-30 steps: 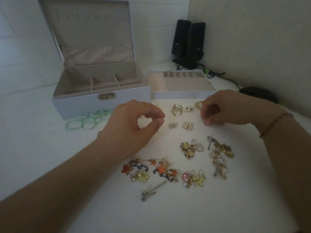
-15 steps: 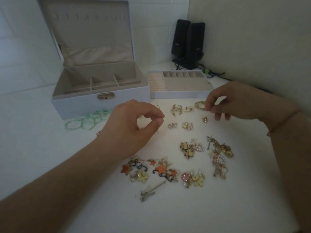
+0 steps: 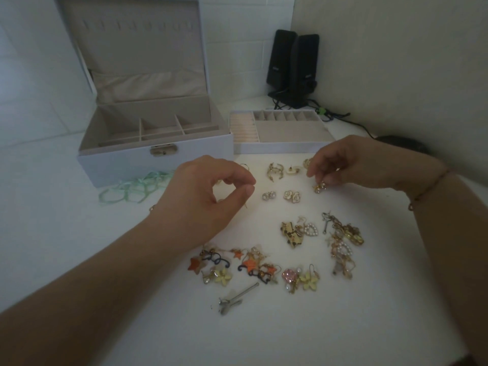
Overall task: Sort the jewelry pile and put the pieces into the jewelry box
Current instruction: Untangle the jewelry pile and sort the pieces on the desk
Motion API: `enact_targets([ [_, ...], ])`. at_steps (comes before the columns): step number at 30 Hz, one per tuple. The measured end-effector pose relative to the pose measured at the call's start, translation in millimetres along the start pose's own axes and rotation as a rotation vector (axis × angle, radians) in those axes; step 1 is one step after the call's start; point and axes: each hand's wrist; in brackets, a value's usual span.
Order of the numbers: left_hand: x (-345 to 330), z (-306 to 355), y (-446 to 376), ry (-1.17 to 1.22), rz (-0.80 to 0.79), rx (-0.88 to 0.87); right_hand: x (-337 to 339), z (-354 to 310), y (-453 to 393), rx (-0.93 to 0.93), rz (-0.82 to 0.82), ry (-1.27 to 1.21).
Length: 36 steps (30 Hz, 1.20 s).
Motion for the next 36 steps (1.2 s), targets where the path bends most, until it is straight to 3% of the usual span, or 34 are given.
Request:
enact_targets([
  [14, 0.3, 0.7, 0.0, -0.018, 0.005, -0.027, -0.5, -5.6, 0.6, 0.069, -0.023, 0.109],
  [20, 0.6, 0.3, 0.4, -0.013, -0.002, -0.019, -7.5, -11.2, 0.4, 0.058, -0.115, 0.127],
  [31, 3.5, -4.8, 0.9, 0.007, -0.011, 0.008, -15.5, -19.1, -4.9, -0.025, 0.004, 0.276],
  [34, 9.7, -6.5, 2.3, 0.013, -0.074, -0.02, -9.1, -24.9, 5.5, 0.008, 0.063, 0.291],
  [36, 14.1, -6.9, 3.7, -0.018, -0.156, -0.081, -2.8, -28.5, 15.8, 0.031, 0.0, 0.265],
])
Point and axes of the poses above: each hand's wrist, its own y-axis away from the middle knuckle, its own x-axis out of the back of the hand, z = x × y, and after that the axes turned 7 degrees about -z, right-handed
